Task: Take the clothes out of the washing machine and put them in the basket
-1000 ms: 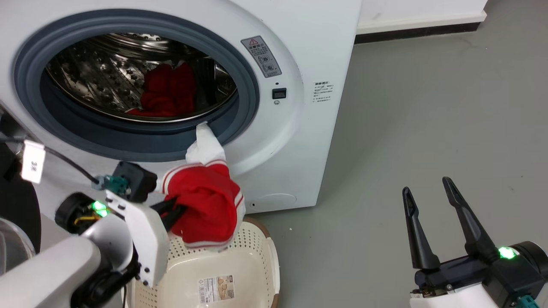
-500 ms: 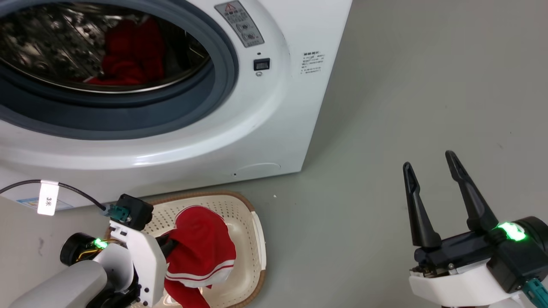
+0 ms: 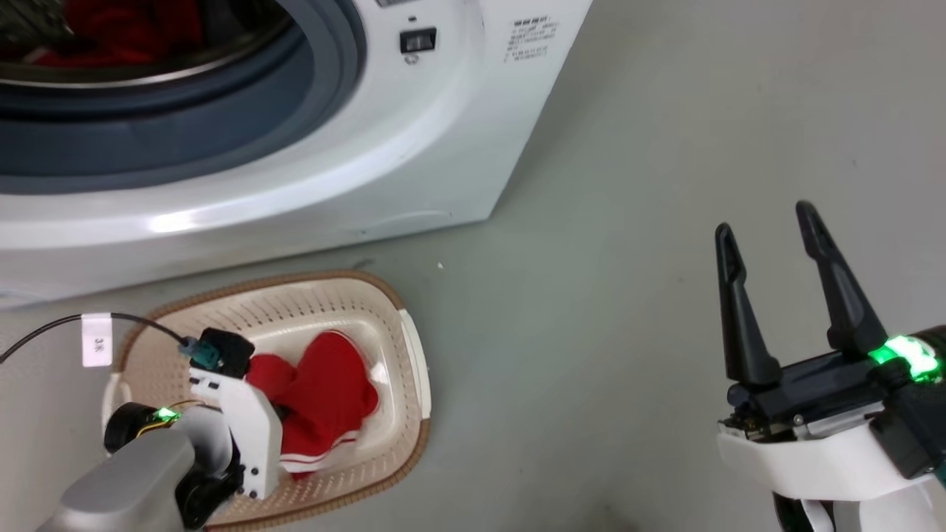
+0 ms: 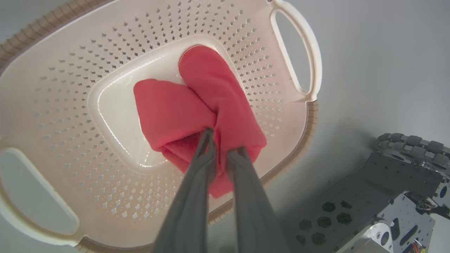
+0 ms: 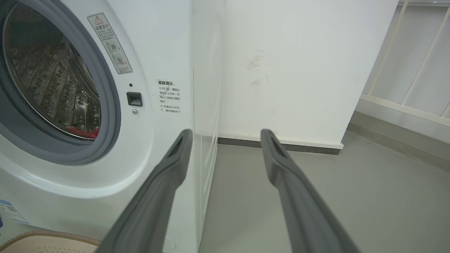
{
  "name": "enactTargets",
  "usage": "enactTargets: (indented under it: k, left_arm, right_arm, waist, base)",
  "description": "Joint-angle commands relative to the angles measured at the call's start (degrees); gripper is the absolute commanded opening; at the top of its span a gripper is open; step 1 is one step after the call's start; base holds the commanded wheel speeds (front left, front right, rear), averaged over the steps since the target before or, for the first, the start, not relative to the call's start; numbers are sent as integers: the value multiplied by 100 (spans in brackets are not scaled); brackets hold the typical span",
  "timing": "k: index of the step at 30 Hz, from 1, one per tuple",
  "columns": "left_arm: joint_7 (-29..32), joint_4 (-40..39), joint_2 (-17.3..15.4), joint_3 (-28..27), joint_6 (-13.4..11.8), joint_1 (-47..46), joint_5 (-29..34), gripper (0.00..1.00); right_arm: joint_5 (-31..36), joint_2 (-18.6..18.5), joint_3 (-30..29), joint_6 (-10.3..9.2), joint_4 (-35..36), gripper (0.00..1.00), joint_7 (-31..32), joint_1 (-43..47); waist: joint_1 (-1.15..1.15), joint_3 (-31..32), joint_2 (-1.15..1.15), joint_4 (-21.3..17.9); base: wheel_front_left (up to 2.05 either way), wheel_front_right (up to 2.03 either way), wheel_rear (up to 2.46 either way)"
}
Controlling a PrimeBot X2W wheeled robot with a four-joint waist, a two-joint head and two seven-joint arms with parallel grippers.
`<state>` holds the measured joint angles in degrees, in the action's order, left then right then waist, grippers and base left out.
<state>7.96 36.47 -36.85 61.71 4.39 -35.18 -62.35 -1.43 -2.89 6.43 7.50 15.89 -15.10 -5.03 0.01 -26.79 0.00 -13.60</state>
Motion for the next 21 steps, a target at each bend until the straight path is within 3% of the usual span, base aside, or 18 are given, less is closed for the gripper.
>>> enactTargets:
  k: [1, 9, 21]
  left_arm:
    - [-49, 265, 169, -4, 82, -171, -21, 0]
    - [10, 1637, 913, 52, 276, -658, -152, 0]
    - [-65, 2985, 1354, 370, 302, -1164, 66, 0]
  right_arm:
    - [-33, 3, -7, -2, 52, 100, -11, -121]
    - [-129, 3, -39, -2, 160, 100, -11, -336]
    - [-235, 3, -97, -2, 288, 100, -11, -529]
  waist:
    - [-1, -323, 0, -102]
    - [-1, -794, 0, -186]
    - [-1, -1227, 0, -287]
  base:
    - [0, 0, 0]
    - [0, 0, 0]
    - [0, 0, 0]
